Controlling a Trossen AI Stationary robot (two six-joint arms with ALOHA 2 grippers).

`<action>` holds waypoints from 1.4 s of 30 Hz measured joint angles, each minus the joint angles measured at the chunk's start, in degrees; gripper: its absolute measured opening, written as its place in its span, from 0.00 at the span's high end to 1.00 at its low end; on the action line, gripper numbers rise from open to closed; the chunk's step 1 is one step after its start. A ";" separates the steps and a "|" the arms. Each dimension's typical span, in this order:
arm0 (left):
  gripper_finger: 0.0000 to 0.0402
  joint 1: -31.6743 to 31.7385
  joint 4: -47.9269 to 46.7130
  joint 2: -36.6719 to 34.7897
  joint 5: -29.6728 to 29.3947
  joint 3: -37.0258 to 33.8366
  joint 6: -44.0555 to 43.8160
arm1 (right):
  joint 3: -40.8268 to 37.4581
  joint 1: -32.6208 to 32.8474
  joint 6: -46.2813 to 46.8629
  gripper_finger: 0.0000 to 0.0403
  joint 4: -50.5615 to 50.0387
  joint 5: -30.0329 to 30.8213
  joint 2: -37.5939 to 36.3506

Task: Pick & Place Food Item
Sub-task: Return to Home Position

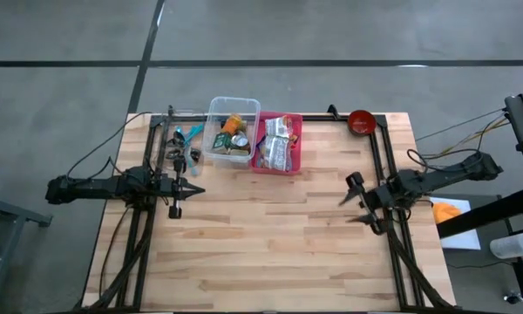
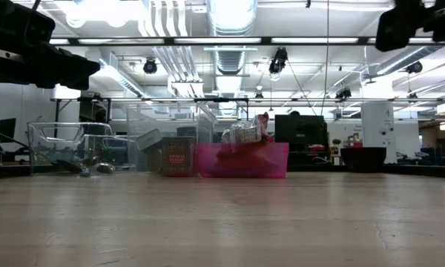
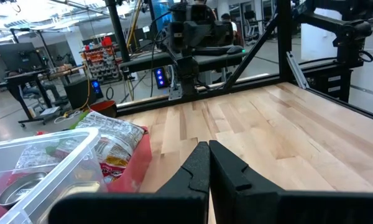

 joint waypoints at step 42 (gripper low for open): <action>1.00 0.02 -0.02 0.00 0.00 0.00 0.11 | -4.40 -10.87 6.04 0.42 -15.14 7.39 -18.20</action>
